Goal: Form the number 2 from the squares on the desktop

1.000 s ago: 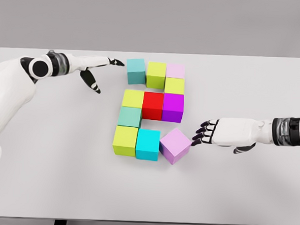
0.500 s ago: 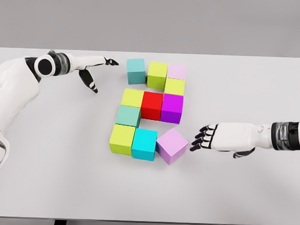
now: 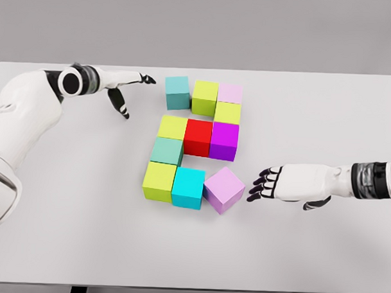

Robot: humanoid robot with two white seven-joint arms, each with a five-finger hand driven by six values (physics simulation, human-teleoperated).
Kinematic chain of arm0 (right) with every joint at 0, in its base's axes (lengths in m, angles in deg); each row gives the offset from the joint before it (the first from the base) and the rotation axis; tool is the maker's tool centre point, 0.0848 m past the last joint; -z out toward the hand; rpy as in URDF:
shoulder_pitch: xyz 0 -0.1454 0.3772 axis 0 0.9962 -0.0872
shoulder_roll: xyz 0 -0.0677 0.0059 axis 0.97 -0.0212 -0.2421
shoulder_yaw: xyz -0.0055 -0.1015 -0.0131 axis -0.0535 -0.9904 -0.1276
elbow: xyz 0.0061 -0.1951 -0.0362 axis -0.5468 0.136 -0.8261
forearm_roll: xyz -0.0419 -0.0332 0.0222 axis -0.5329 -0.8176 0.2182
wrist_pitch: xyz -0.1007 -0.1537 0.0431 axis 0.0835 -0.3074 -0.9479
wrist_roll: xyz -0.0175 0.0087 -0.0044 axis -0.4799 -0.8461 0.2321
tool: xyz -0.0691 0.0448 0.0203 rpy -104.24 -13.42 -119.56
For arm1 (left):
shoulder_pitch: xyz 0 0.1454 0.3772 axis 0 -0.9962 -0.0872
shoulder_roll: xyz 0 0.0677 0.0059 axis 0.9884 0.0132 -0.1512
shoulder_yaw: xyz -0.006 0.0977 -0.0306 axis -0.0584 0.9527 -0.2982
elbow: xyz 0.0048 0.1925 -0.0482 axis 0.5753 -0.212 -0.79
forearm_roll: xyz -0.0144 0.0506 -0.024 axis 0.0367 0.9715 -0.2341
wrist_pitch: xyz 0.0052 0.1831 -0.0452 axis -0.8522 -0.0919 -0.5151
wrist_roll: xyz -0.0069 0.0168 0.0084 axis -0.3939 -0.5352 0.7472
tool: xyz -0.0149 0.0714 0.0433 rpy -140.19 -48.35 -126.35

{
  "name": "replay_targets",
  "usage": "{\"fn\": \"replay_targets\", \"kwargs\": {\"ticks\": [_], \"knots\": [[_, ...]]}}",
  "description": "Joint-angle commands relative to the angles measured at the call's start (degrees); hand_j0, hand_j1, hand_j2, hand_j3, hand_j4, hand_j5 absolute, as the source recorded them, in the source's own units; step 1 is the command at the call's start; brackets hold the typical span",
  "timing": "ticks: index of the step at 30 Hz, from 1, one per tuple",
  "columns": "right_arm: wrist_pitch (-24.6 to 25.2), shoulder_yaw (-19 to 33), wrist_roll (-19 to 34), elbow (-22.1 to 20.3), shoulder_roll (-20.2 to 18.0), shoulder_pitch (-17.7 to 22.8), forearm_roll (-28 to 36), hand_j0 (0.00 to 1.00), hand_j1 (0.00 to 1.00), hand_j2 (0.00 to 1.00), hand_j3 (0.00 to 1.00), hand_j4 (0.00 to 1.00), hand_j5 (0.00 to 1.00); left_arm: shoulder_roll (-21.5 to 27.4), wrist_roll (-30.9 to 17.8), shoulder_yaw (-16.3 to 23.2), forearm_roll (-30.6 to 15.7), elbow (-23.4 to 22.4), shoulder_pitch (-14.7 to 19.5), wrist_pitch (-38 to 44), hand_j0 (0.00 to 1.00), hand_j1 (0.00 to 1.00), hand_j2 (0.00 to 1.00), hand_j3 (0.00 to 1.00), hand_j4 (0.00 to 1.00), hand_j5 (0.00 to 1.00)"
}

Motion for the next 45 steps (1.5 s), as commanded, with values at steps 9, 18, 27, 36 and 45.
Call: {"fn": "replay_targets", "kwargs": {"ticks": [9, 18, 27, 36, 45], "knots": [[0.13, 0.29, -0.02, 1.59, 2.37, -0.09, 0.65, 1.00, 1.00, 1.00, 1.00, 1.00, 1.00, -0.69, -0.07, 0.08, 0.69, 0.73, 1.23, -0.14, 1.00, 1.00, 1.00, 1.00, 1.00, 1.00], [0.13, 0.82, -0.02, 5.01, 3.95, -1.67, 0.74, 1.00, 1.00, 1.00, 1.00, 1.00, 1.00, -1.04, -0.07, 0.26, 0.69, 0.81, 1.14, -1.90, 1.00, 1.00, 1.00, 1.00, 1.00, 1.00], [0.13, 0.29, -0.02, 4.66, 3.78, -1.49, 0.57, 1.00, 1.00, 1.00, 1.00, 1.00, 1.00, -1.13, -0.07, 0.35, 0.69, 0.99, 1.23, -1.90, 1.00, 1.00, 1.00, 1.00, 1.00, 1.00], [0.13, 1.44, -0.02, 5.01, -1.58, -1.67, 0.92, 1.00, 1.00, 1.00, 1.00, 1.00, 1.00, -1.22, -0.16, 0.35, 0.95, 2.13, 1.14, -2.34, 1.00, 1.00, 1.00, 1.00, 1.00, 1.00], [0.13, 4.08, -0.02, 15.82, 3.51, -1.23, 27.45, 1.00, 1.00, 1.00, 1.00, 1.00, 1.00, 1.24, -0.51, -0.18, 0.51, 2.66, 1.06, -3.21, 1.00, 1.00, 1.00, 1.00, 1.00, 1.00]]}}
